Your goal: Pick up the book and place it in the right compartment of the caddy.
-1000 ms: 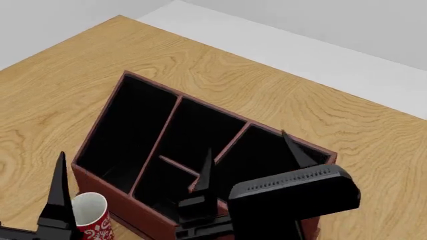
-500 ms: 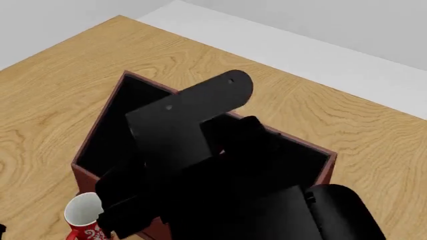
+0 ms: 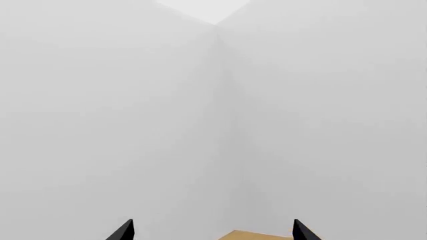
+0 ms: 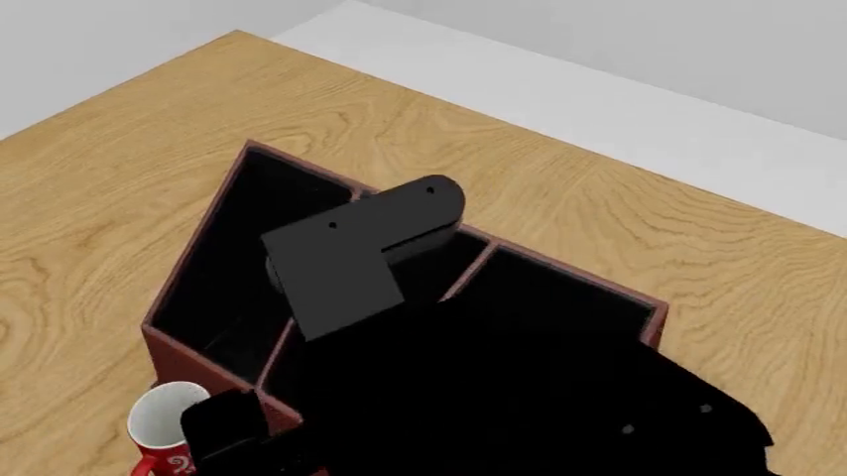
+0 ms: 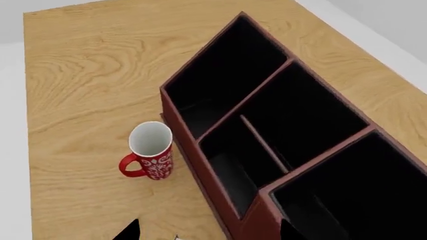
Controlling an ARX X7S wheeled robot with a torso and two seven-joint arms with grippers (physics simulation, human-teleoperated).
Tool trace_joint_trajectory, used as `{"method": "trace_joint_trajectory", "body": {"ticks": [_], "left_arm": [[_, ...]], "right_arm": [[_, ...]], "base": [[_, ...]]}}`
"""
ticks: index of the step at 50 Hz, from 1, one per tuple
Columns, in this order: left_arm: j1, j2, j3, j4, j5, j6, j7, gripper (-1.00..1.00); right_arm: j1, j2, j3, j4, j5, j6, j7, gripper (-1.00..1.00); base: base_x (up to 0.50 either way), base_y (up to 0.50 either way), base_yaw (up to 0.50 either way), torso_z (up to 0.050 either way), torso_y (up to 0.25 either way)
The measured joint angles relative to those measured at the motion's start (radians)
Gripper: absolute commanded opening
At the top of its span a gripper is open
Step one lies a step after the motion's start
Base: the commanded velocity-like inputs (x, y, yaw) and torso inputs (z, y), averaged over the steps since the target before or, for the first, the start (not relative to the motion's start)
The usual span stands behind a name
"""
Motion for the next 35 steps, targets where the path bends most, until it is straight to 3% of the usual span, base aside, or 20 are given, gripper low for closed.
{"method": "trace_joint_trajectory", "body": {"ticks": [35], "left_arm": [[0.006, -0.014, 0.013, -0.003, -0.004, 0.015, 0.002, 1.00]], "right_arm": [[-0.185, -0.030, -0.055, 0.121, -0.288, -0.003, -0.311, 1.00]], "base": [[0.00, 0.00, 0.00, 0.000, 0.000]]}}
